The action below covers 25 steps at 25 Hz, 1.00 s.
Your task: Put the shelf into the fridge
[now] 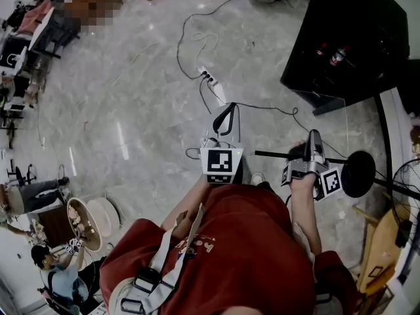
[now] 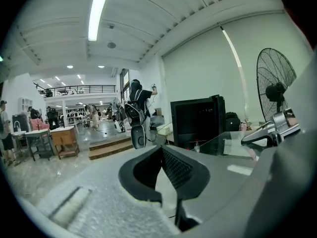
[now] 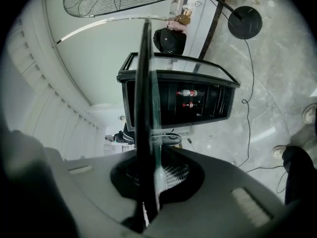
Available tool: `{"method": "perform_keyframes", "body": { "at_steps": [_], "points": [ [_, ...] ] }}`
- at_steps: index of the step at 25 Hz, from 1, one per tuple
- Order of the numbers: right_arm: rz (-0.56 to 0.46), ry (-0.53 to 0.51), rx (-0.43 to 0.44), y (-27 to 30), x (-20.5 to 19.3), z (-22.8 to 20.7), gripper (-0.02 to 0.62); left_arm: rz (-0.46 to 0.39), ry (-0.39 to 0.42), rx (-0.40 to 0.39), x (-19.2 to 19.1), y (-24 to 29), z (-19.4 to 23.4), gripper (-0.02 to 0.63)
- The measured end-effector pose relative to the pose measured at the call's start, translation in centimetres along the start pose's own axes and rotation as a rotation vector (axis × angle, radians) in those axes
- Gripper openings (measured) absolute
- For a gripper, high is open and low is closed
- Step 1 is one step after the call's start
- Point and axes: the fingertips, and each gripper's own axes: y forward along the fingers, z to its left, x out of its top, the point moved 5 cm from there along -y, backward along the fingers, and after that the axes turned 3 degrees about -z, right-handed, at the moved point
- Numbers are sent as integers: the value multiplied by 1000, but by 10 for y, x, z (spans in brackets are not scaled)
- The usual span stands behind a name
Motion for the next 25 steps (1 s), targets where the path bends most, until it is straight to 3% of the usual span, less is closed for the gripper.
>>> {"method": "perform_keyframes", "body": {
  "at_steps": [7, 16, 25],
  "points": [
    [-124, 67, -8, 32, -22, 7, 8, -15, 29, -124, 11, 69, 36, 6],
    [-268, 70, -3, 74, -45, 18, 8, -10, 18, -256, 10, 140, 75, 6],
    [-391, 84, 34, 93, -58, 29, 8, -26, 33, -387, 14, 193, 86, 6]
  ]
}}
